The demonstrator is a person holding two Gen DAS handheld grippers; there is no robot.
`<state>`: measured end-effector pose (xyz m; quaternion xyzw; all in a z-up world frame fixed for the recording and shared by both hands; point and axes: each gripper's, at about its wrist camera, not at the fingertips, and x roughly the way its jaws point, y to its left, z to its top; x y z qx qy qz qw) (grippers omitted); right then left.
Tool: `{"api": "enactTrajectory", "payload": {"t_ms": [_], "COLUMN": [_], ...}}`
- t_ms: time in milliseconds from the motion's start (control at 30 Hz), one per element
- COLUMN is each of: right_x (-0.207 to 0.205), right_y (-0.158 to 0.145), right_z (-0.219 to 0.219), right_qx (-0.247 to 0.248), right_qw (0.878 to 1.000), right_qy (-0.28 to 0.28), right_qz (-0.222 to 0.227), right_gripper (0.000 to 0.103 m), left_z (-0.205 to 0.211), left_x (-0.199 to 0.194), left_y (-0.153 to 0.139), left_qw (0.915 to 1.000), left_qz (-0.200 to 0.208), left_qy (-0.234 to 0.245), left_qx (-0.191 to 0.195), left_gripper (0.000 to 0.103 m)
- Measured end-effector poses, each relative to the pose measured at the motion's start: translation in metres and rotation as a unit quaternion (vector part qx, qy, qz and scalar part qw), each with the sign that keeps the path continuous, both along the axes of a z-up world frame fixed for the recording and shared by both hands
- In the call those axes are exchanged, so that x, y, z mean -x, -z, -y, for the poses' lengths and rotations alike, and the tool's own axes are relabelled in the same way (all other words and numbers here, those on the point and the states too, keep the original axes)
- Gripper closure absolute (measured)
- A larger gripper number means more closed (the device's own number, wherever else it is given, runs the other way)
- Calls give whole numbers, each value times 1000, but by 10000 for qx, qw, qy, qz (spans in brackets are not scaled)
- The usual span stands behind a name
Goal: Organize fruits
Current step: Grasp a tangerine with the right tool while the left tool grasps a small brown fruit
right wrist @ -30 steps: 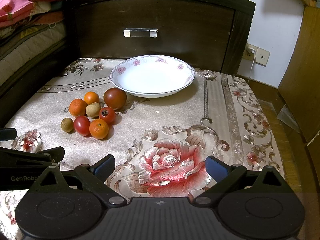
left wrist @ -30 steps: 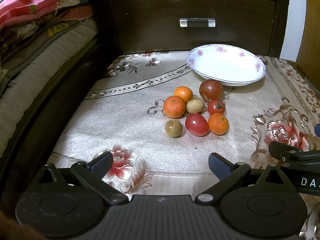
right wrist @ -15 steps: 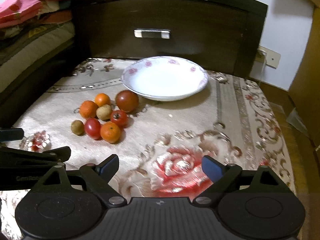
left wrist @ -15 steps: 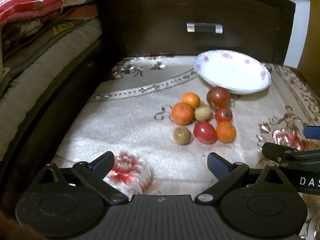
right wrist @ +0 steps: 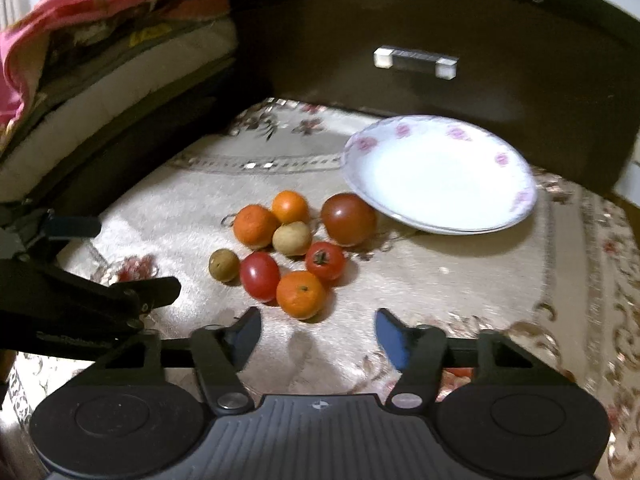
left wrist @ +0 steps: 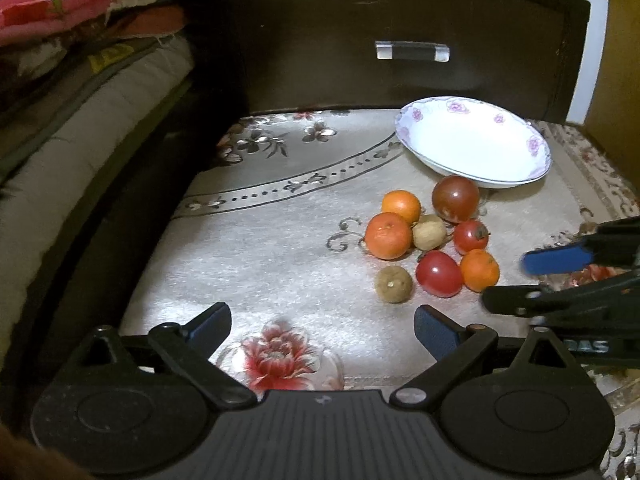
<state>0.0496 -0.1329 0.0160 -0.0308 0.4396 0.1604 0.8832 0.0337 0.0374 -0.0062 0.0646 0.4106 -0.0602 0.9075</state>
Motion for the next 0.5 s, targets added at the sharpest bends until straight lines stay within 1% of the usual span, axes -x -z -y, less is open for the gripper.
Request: {"api": "enactTrajectory", "payload": {"t_ms": [67,133,167,233,267,300,333,400,500], "right_x": [-6,-11,-13,-15,-16,-18,-19,-20,-17], "right_y": [5,10,13,15,15,15,15,14,12], "right_z": [-5,-10,-11,-11,-11,-12,-11,-10,-2], "right_qx": [34,96,104,88,78,50,32,46,5], "right_qw": [9999,9997,9996,9994,9993,9992,9991,9989,9990], "right_qy": [-123,-209,-245,-306,-344,-380,-395,-418,-344], "right_qz": [-54,-88,-112,-122,-117,-138,-162,-195,-276], "right_gripper": [63,67,71,72,75,77,77,78,78], "left_z": [3,5,6,8,9,10,12,14,18], "left_x": [-1,-1,-1,-3,-5,-6,-7,-11,-15], "left_y": [2,4,5,7,7,8,8,10,13], "left_qw": [9999,9997,9995,9993,9992,9990,9987,9980,9975], "left_qz": [31,33,28,-1,-13,-24,-50,-118,-175], "left_qy": [103,230,295,372,409,442,489,582,612], "left_qx": [-54,-98,-79,-19,23,55,98,206,294], "left_gripper": [1,4,6,10,14,21,25,39,47]}}
